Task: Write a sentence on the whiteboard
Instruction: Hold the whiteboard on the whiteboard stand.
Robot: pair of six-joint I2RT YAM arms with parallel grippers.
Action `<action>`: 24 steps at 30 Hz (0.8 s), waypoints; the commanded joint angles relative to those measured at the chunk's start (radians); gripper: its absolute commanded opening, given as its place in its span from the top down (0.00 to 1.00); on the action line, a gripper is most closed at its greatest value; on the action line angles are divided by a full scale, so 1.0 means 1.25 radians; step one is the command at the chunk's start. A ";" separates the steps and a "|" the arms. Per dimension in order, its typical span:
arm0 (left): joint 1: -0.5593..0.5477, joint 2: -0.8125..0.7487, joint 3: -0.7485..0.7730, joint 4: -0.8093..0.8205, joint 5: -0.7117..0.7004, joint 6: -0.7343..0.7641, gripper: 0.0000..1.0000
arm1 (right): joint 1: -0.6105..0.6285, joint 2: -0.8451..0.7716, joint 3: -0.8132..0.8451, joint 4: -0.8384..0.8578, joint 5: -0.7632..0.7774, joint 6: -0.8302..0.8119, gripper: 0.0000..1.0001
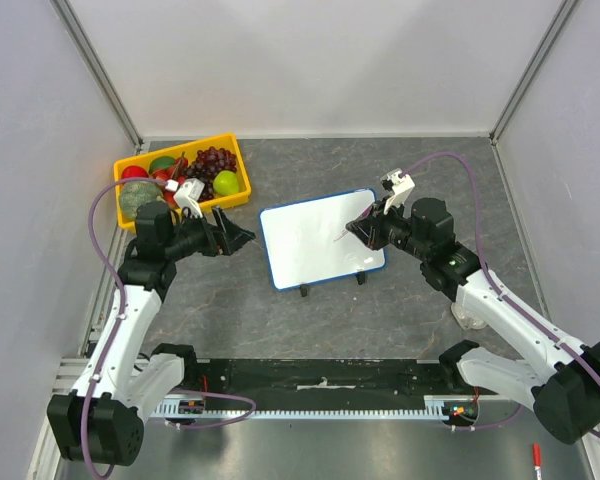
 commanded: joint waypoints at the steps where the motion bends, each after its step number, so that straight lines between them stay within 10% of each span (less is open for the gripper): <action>1: 0.004 -0.025 -0.033 0.090 0.038 -0.059 0.11 | 0.001 -0.016 0.003 0.021 0.001 -0.007 1.00; 24: 0.004 -0.009 -0.055 0.122 0.024 -0.078 0.11 | 0.001 0.022 0.030 -0.006 0.050 0.006 1.00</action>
